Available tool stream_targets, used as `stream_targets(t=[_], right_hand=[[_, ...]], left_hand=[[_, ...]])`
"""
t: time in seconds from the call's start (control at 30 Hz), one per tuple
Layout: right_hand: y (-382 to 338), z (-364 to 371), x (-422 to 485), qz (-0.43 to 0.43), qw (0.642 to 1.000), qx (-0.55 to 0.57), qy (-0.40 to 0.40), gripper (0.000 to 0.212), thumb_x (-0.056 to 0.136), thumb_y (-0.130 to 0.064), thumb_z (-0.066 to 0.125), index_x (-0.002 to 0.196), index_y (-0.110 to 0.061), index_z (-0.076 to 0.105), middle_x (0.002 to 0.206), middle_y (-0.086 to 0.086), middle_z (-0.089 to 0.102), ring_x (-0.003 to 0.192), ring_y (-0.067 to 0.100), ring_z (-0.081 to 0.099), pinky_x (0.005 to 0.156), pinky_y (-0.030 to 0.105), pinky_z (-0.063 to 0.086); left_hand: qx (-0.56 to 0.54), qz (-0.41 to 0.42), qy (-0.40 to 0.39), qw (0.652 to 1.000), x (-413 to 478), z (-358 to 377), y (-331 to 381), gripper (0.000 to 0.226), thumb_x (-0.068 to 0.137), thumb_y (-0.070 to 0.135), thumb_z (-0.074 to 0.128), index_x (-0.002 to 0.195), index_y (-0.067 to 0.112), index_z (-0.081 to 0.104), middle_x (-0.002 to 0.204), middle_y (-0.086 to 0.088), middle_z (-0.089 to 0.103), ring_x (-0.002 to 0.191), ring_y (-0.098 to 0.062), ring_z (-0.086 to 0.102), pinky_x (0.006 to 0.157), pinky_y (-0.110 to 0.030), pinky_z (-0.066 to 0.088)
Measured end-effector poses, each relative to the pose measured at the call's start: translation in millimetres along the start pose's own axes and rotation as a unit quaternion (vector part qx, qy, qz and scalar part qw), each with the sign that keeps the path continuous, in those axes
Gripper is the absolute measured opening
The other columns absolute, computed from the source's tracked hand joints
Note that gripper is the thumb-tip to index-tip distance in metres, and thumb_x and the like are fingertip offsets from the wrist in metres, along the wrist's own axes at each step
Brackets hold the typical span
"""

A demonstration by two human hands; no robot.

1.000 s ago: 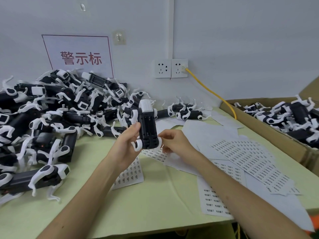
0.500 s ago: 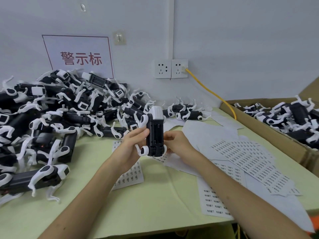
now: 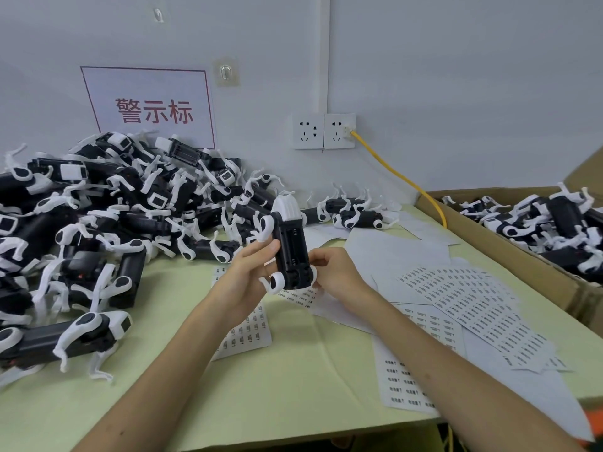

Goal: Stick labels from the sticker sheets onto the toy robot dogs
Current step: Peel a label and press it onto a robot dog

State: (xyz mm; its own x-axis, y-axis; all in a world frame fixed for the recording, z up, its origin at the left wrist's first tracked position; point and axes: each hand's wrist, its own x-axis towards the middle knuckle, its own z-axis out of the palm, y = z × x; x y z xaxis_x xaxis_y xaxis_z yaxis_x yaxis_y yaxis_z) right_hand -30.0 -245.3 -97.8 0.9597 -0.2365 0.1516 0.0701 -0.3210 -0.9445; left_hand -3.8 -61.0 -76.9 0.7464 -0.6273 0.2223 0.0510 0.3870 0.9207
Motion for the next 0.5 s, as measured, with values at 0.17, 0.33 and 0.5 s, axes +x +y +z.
stream_targets(t=[0.17, 0.33, 0.5], right_hand=[[-4, -6, 1, -0.020, 0.998, 0.021, 0.062, 0.016, 0.087, -0.003, 0.072, 0.074, -0.012, 0.073, 0.051, -0.009, 0.061, 0.044, 0.009, 0.049, 0.052, 0.021, 0.042], [-6, -15, 1, -0.037, 0.992, 0.072, 0.097, 0.012, 0.087, -0.011, 0.078, 0.077, -0.015, 0.074, 0.057, -0.002, 0.063, 0.051, 0.015, 0.051, 0.054, 0.022, 0.044], [-6, -13, 0, -0.068, 0.991, 0.066, 0.098, 0.014, 0.088, -0.014, 0.078, 0.077, -0.021, 0.073, 0.056, -0.004, 0.063, 0.051, 0.014, 0.052, 0.055, 0.023, 0.044]], left_hand=[[-0.012, 0.001, 0.034, 0.999, 1, -6, 2, 0.044, 0.086, 0.034, 0.073, 0.122, 0.008, 0.072, 0.124, -0.015, 0.072, 0.115, -0.032, 0.069, 0.101, -0.041, 0.054], [-0.021, -0.044, 0.062, 0.997, 0, -7, 5, 0.025, 0.090, 0.037, 0.066, 0.111, 0.038, 0.080, 0.122, -0.001, 0.075, 0.088, -0.015, 0.074, 0.058, -0.019, 0.036], [-0.061, -0.082, 0.099, 0.990, 3, -12, 1, 0.055, 0.089, 0.032, 0.069, 0.143, 0.028, 0.060, 0.130, -0.002, 0.072, 0.084, -0.018, 0.074, 0.058, -0.021, 0.039]])
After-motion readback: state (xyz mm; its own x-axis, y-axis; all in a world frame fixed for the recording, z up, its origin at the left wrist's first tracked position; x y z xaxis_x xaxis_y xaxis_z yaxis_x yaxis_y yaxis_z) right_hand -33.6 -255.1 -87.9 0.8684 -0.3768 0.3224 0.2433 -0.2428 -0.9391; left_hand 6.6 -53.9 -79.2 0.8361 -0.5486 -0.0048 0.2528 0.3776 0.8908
